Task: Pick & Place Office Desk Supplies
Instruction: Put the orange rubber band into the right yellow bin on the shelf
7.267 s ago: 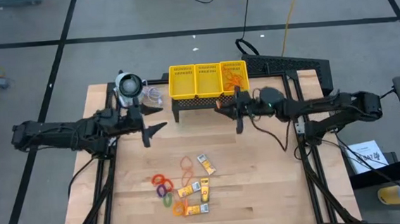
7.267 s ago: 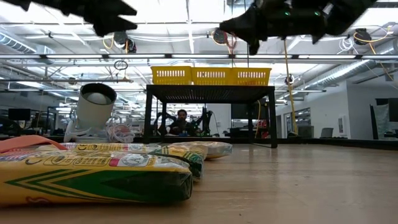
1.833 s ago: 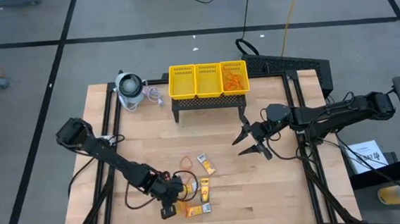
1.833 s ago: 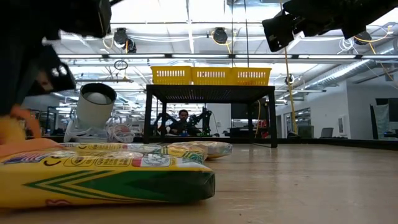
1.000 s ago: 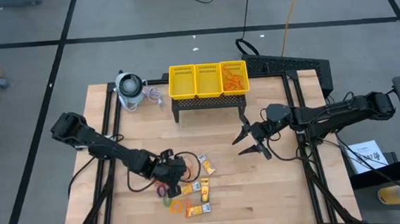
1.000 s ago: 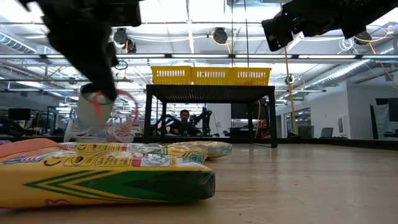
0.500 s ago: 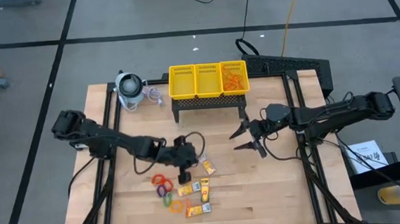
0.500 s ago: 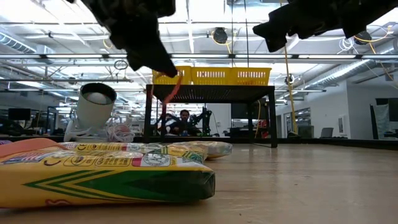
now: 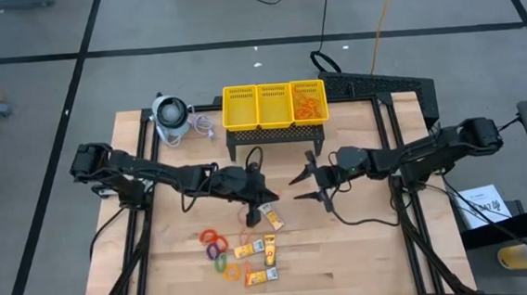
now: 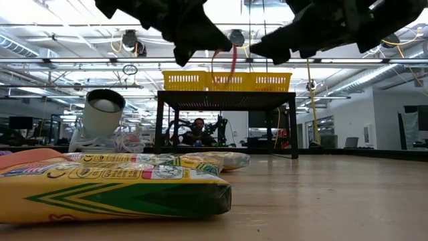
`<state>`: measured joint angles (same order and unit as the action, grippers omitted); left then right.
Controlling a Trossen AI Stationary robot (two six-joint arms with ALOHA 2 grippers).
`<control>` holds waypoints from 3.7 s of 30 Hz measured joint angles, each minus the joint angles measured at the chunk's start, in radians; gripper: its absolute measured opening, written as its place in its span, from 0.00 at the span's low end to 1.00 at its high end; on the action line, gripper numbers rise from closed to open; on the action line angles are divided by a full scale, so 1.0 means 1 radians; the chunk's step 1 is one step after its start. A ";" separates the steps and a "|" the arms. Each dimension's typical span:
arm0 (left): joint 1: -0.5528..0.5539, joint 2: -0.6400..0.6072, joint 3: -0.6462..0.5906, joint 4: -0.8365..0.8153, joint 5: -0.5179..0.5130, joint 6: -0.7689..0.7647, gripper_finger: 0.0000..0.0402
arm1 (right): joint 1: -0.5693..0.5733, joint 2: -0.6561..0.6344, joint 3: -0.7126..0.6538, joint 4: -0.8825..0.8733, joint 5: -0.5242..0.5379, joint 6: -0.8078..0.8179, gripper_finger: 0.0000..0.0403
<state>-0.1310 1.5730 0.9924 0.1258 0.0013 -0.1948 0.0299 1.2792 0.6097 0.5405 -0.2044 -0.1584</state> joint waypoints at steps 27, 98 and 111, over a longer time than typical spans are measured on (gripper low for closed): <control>0.002 0.000 0.000 0.059 0.000 0.069 0.02 | 0.001 0.214 0.006 0.357 -0.003 -0.056 0.25; -0.059 -0.723 -0.507 -0.019 -0.466 -0.034 0.52 | -0.624 -0.054 0.407 -0.587 0.178 0.132 0.06; -0.058 -0.723 -0.507 -0.018 -0.465 -0.051 0.52 | -0.626 -0.054 0.407 -0.670 0.182 0.226 0.51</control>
<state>-0.1894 0.8505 0.4850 0.1074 -0.4641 -0.2455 -0.5961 1.2251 1.0164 -0.1291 -0.0222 0.0673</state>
